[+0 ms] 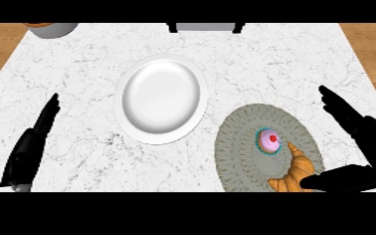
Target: Pick the cupcake from the placemat and place it in the plate
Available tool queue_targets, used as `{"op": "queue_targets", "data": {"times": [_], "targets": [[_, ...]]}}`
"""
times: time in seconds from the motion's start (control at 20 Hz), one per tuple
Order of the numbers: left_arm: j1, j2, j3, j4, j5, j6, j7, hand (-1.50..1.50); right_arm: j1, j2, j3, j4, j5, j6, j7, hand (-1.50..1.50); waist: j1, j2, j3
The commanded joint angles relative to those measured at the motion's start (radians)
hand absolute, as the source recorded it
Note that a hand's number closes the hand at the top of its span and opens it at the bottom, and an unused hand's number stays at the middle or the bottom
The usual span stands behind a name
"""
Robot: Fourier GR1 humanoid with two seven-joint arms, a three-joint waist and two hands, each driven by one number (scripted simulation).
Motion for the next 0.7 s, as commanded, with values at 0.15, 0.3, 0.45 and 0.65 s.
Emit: {"op": "queue_targets", "data": {"times": [0.15, 0.3, 0.45, 0.65], "targets": [[0.014, -0.021, 0.027, 0.016, -0.014, -0.027, 0.007, 0.00, -0.080, 0.013, 0.097, 0.128, 0.103, 0.145, 0.025, -1.50, -0.007, -0.002, 0.001], [-0.052, -0.070, 0.035, 0.060, -0.056, -0.022, 0.017, 0.00, -0.121, 0.066, 0.073, 0.207, 0.107, 0.216, -0.012, -1.50, -0.013, -0.002, 0.000], [0.027, -0.057, 0.066, 0.014, -0.066, -0.052, -0.023, 0.00, -0.176, 0.111, 0.050, 0.330, 0.137, 0.277, -0.056, -1.50, -0.007, -0.002, 0.001], [0.033, -0.081, 0.102, 0.048, -0.073, -0.094, -0.055, 0.00, -0.125, 0.155, 0.043, 0.325, 0.184, 0.321, -0.104, -1.50, -0.011, -0.002, 0.000]]}}
